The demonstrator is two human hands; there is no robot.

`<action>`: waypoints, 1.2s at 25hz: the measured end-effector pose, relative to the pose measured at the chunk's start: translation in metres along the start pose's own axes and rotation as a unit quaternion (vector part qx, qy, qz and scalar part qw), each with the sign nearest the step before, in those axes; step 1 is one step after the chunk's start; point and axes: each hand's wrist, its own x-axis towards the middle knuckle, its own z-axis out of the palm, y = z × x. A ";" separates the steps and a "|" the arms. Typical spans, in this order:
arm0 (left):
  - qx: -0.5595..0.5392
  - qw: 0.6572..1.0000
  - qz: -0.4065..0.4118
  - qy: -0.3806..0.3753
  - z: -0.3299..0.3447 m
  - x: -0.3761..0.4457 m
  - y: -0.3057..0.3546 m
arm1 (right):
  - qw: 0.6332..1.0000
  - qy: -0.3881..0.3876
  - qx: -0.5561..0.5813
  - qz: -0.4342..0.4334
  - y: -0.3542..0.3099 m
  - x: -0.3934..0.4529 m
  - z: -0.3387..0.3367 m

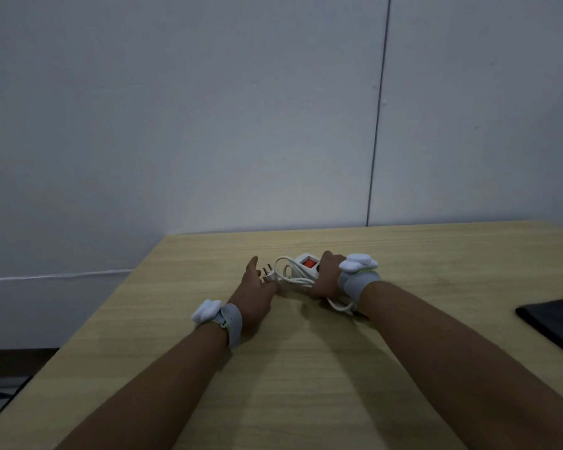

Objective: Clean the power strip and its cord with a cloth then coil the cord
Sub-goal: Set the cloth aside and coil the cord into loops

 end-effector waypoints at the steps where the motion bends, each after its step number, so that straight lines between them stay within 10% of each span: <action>1: 0.023 1.000 0.011 -0.013 0.009 0.003 0.004 | 1.000 -0.001 0.009 0.010 0.010 -0.002 -0.004; 16: 0.243 0.955 0.124 -0.117 0.173 0.056 0.096 | 0.985 0.077 0.050 0.148 0.191 -0.028 -0.064; 22: 0.441 0.864 0.153 -0.188 0.246 0.070 0.109 | 0.971 0.100 0.056 0.210 0.273 -0.041 -0.068; 30: 0.438 0.845 0.219 -0.216 0.341 0.077 0.148 | 0.960 0.113 0.047 0.251 0.363 -0.056 -0.067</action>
